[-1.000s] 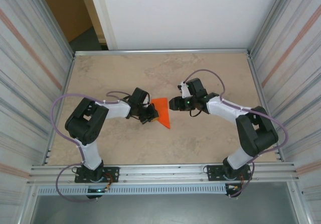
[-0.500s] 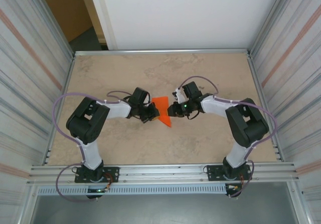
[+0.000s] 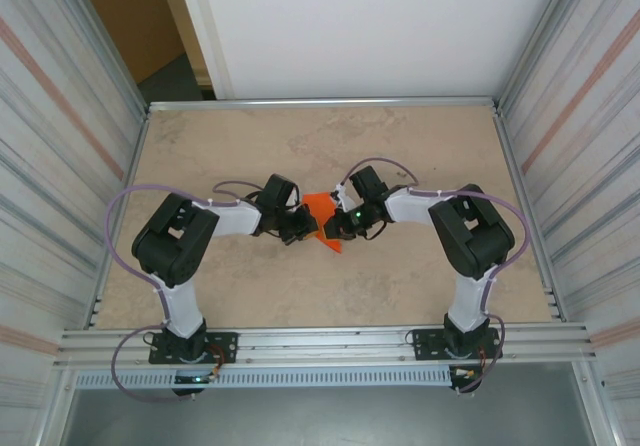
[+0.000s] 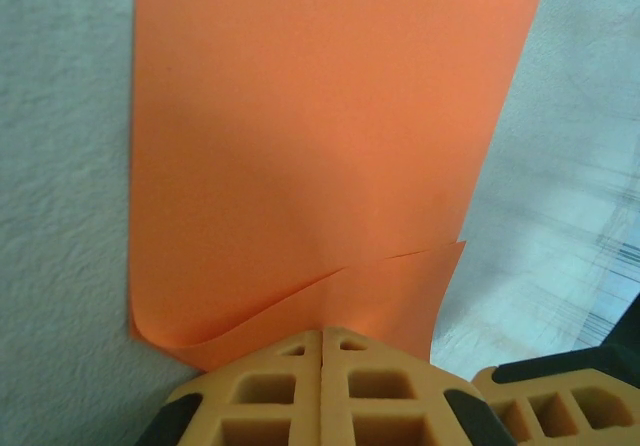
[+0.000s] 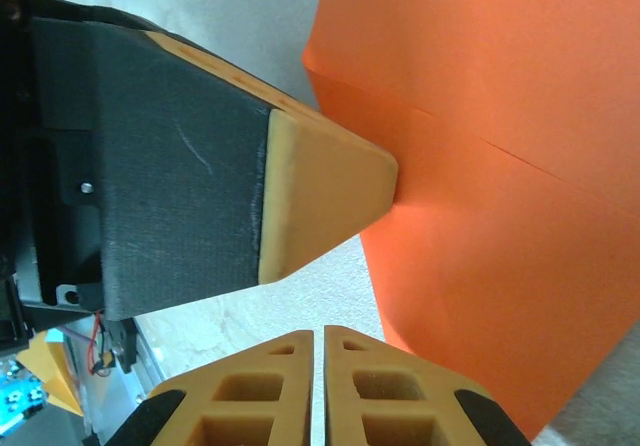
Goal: Fold a paper plane with a square sheet of paper (pick it up from the middle)
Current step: Third fold the triangle at the center of the table.
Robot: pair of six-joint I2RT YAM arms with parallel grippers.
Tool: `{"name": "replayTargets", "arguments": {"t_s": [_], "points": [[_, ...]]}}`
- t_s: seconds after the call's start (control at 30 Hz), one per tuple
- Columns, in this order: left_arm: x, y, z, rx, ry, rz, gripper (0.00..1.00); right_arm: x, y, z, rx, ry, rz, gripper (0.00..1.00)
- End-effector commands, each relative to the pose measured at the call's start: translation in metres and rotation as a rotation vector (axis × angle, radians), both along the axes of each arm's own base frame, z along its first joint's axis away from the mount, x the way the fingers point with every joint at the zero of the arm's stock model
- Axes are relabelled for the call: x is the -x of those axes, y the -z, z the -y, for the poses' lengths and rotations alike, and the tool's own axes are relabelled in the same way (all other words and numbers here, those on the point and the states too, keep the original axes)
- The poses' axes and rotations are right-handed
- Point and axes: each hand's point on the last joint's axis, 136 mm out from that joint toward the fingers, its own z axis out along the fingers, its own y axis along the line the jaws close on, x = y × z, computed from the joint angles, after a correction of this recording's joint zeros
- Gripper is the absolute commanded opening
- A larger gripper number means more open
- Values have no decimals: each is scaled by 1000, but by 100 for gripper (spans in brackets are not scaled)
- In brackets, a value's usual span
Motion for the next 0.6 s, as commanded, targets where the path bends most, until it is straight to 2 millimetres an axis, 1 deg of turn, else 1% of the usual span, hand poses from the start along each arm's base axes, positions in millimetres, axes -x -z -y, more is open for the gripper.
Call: {"name": "replayTargets", "arguments": {"t_s": [0.0, 0.37, 0.57], "points": [[15, 33, -18, -97, -28, -81, 3, 4, 3, -4, -13, -38, -21, 10], [13, 25, -14, -75, -22, -75, 4, 11, 24, 2, 42, -50, -66, 10], [4, 4, -5, -29, -5, -34, 6, 13, 33, 7, 80, -46, -79, 10]]}}
